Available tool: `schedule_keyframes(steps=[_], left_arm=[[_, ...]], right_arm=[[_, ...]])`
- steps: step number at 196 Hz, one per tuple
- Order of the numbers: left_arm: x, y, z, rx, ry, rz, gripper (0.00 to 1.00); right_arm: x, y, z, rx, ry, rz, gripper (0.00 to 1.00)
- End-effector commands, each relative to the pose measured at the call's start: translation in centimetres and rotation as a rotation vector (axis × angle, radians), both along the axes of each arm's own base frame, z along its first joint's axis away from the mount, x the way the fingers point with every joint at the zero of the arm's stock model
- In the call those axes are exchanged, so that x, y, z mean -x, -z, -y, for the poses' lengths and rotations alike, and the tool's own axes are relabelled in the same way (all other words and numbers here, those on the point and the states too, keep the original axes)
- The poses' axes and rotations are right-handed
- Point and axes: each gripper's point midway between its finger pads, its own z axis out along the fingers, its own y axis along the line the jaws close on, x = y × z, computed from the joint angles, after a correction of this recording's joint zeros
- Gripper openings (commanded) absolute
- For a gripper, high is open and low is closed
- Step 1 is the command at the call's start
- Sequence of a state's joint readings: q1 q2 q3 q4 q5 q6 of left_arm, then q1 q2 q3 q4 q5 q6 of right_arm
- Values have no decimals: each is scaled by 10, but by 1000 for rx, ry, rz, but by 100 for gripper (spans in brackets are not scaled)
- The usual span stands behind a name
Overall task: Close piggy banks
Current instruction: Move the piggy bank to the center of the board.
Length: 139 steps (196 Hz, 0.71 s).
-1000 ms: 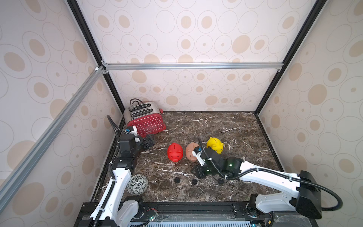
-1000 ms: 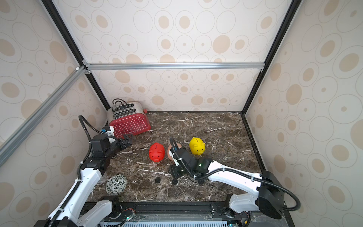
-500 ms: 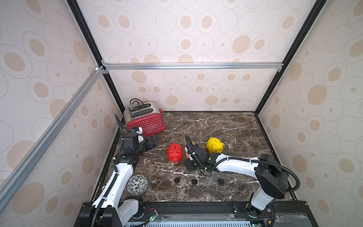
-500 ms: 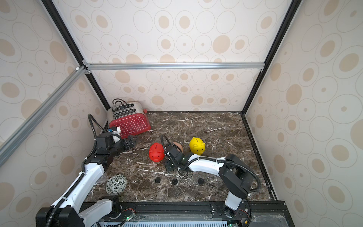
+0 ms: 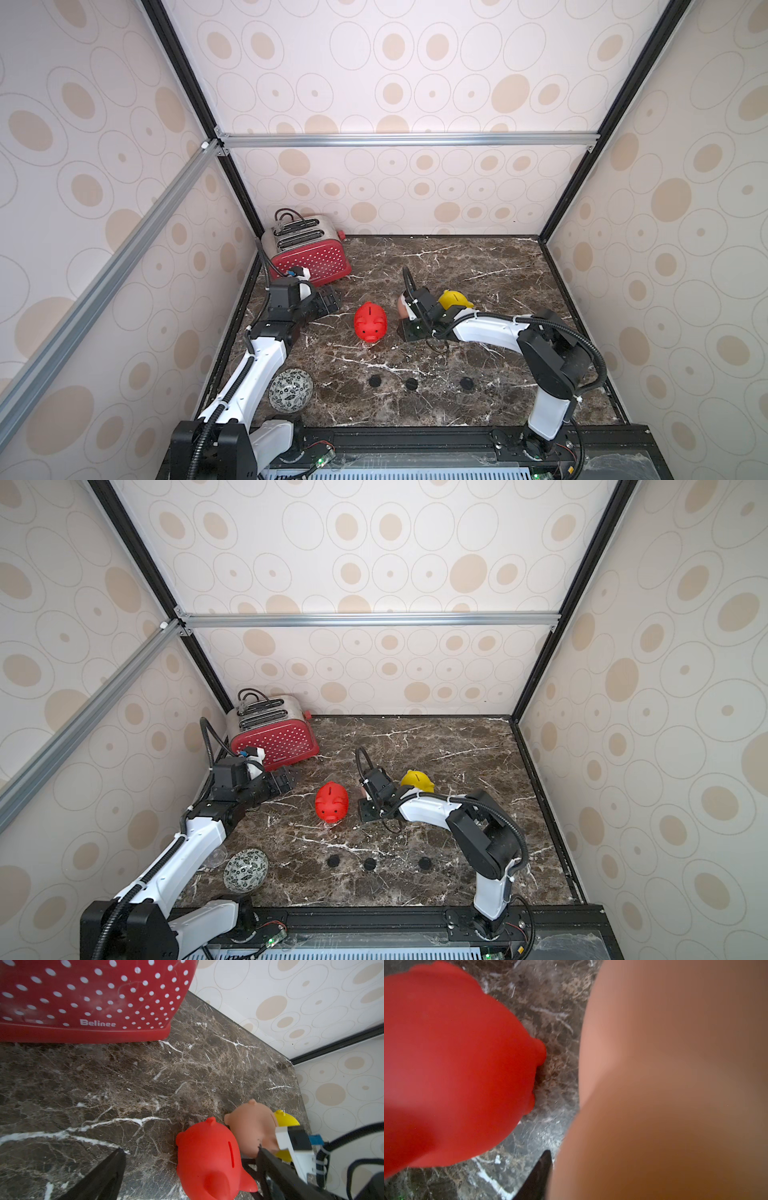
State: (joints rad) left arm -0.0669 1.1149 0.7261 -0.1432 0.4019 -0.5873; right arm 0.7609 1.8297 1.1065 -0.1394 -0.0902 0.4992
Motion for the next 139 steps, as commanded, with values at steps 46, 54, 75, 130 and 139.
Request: schedule_keyframes(steps=[46,54,75,130,139], left_arm=[[4,-3,37,87,128,-23,99],[6,2,38,87,131,-37,99],[8,11,44,110,142,-64,99],[4,25,61,182,196,-112,99],[3,28,65,182,209,-121,99]], right_arm=[[-34,-23,12,-134,-20,-31,65],[-31,-27,9,-155,-29,-42,70],[-21,-35,4,-227,0,-89,90],[-8,-58,-26,-486,108,-189,100],[-9,-59,-30,-516,122,-192,100]])
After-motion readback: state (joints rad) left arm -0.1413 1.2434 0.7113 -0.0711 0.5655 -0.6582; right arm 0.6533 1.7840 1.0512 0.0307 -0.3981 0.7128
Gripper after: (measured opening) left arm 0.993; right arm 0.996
